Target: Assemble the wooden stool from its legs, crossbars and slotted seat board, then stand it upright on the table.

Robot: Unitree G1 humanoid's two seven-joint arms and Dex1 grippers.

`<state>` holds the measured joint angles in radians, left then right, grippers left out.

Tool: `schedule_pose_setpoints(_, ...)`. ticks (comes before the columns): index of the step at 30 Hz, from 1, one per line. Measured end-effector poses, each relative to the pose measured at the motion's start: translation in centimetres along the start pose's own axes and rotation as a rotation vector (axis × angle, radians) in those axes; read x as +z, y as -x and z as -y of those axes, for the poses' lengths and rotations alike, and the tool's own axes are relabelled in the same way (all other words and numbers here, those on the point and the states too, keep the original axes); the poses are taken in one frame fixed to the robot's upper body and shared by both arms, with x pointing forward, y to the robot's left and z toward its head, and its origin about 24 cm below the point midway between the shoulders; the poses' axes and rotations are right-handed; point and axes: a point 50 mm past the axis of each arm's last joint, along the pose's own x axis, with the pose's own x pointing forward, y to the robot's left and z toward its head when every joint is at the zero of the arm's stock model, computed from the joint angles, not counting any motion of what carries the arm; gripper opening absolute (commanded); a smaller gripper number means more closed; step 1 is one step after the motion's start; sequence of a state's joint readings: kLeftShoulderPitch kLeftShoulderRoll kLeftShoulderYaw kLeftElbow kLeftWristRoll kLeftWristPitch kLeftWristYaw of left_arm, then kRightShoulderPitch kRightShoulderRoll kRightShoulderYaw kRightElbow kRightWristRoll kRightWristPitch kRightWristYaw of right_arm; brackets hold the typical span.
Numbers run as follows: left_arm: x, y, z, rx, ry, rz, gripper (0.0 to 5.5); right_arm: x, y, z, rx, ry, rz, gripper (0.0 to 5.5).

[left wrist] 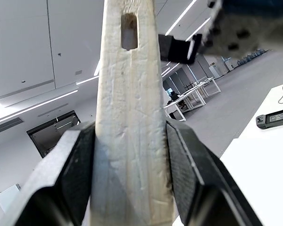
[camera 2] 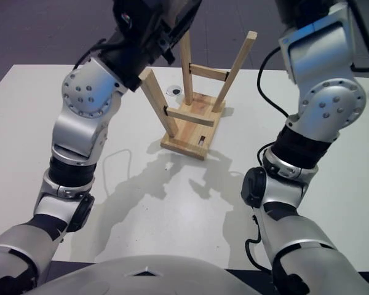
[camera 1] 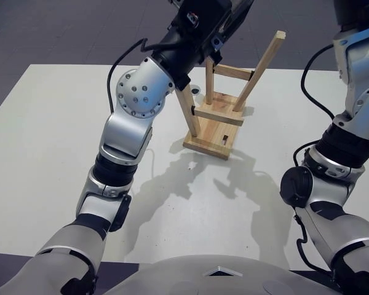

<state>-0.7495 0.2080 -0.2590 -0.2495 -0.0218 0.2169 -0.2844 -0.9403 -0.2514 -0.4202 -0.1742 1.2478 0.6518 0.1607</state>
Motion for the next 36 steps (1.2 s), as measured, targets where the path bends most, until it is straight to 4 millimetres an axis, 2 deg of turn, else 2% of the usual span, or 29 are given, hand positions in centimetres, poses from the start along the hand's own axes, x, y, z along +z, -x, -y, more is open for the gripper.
schedule_pose_setpoints(4, -0.6, 0.4, 0.6, -0.023, 0.002, -0.019, 2.05, 0.8, -0.3, 0.3, -0.017, -0.007, 0.017, 4.59)
schedule_pose_setpoints(5, -0.6, 0.4, 0.6, -0.028, -0.003, -0.022, 2.05, 0.8, -0.3, 0.3, -0.02, -0.004, 0.011, 4.55)
schedule_pose_setpoints(11, -0.9, 0.7, 0.8, -0.038, -0.021, -0.031, 2.05, 0.2, -0.4, 0.3, -0.026, -0.001, -0.029, 3.45)
schedule_pose_setpoints(24, -1.1, 0.7, 0.9, -0.044, -0.041, -0.03, 2.05, 0.6, 0.4, 1.1, -0.07, 0.021, -0.073, 1.29)
schedule_pose_setpoints(32, -1.2, 0.7, 1.1, -0.055, -0.026, -0.032, 2.04, 0.7, 1.2, 0.9, -0.065, 0.042, -0.082, 1.15)
schedule_pose_setpoints(33, -1.2, 0.7, 1.2, -0.055, -0.026, -0.03, 2.4, 0.7, 1.2, 0.8, -0.066, 0.045, -0.08, 1.15)
schedule_pose_setpoints(36, -1.5, 0.6, 1.0, -0.039, -0.027, -0.048, 2.9, 0.7, 1.4, 0.8, -0.079, 0.055, -0.076, 1.0)
